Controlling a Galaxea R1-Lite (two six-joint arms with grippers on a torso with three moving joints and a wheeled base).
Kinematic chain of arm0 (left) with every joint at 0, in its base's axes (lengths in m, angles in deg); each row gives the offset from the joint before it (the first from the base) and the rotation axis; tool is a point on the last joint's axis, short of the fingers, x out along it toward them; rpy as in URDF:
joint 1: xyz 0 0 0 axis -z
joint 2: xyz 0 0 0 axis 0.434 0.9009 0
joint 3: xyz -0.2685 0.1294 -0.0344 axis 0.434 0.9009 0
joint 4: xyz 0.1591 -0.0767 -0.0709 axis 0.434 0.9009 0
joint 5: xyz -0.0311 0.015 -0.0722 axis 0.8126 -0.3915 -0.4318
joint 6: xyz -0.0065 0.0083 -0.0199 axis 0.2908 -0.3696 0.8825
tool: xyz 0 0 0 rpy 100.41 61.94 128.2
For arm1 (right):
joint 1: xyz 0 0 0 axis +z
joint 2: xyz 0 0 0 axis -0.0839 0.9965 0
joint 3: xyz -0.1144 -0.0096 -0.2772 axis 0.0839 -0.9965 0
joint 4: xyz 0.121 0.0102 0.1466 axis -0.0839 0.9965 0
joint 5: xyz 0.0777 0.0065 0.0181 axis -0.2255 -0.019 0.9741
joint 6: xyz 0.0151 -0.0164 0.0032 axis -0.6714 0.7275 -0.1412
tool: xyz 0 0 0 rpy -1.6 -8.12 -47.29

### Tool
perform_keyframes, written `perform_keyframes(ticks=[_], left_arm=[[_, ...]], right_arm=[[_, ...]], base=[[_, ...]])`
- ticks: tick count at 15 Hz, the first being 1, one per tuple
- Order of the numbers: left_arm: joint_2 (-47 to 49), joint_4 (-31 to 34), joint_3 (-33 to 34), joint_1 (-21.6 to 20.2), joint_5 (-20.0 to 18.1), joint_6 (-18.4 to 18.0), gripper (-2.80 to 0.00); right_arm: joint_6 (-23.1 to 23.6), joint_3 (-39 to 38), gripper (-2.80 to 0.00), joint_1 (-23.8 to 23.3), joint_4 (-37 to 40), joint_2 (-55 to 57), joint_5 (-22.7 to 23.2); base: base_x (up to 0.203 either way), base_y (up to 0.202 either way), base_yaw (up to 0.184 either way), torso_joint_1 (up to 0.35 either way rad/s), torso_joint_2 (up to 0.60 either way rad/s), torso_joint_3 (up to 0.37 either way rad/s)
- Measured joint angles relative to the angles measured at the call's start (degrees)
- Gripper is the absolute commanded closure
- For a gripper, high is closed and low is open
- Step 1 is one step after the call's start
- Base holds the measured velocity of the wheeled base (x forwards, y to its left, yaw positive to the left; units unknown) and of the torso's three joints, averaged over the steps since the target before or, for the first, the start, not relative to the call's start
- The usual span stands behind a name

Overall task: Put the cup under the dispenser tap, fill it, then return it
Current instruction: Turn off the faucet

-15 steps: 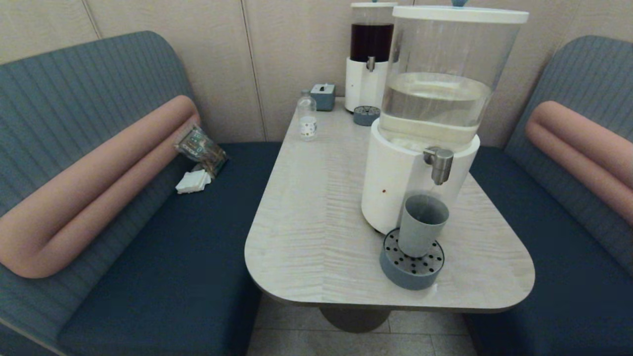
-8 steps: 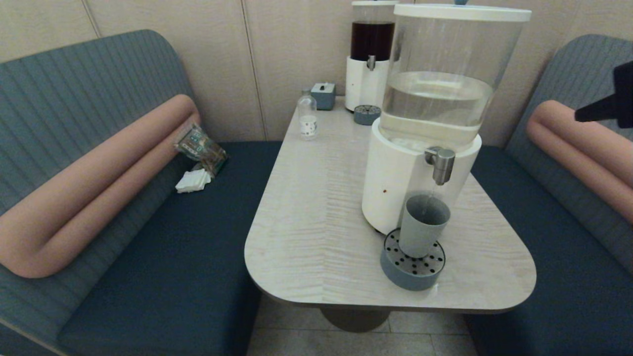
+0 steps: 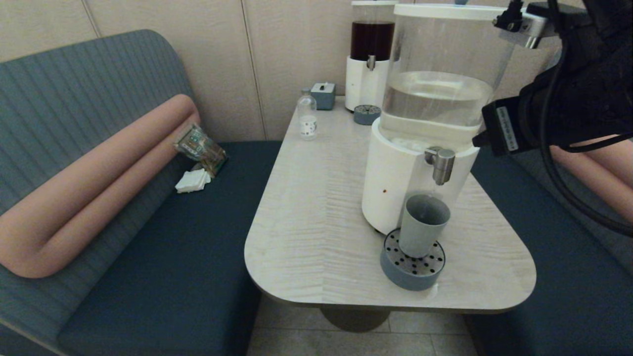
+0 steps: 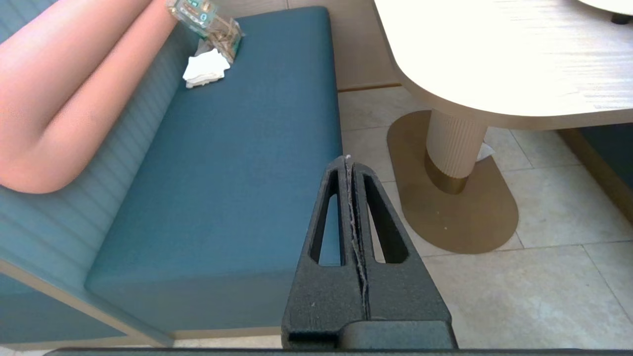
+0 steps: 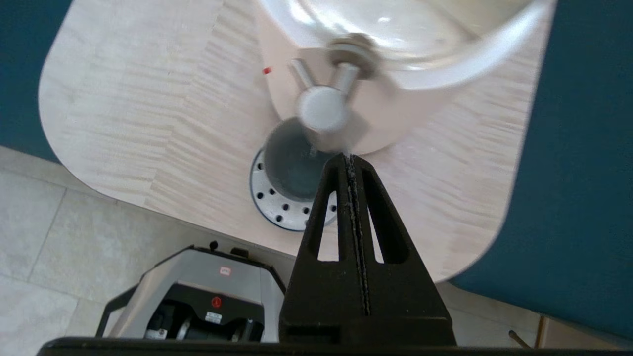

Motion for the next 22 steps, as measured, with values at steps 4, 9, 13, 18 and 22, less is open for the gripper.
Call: perform_keyframes(ticks=[4, 9, 13, 18, 22], left_arm=[[0.0, 0.0, 0.0, 0.0, 0.0, 0.0, 0.00], [0.0, 0.0, 0.0, 0.0, 0.0, 0.0, 0.00], [0.0, 0.0, 0.0, 0.0, 0.0, 0.0, 0.00], [0.0, 0.0, 0.0, 0.0, 0.0, 0.0, 0.00], [0.0, 0.0, 0.0, 0.0, 0.0, 0.0, 0.00]], right_arm=[[0.4, 0.0, 0.00, 1.7, -3.2, 2.7, 0.6], [0.4, 0.2, 0.00, 2.8, -3.5, 5.0, 1.6], [1.1, 0.5, 0.00, 2.9, -7.3, 6.8, 1.6], [2.8, 0.7, 0.00, 2.7, -9.9, 8.5, 1.1], [2.8, 0.6, 0.00, 2.0, -9.9, 9.1, 0.6]], base=[[0.000, 0.000, 0.000, 0.000, 0.00, 0.000], [0.000, 0.000, 0.000, 0.000, 0.00, 0.000], [0.000, 0.000, 0.000, 0.000, 0.00, 0.000], [0.000, 0.000, 0.000, 0.000, 0.00, 0.000], [0.000, 0.000, 0.000, 0.000, 0.00, 0.000]])
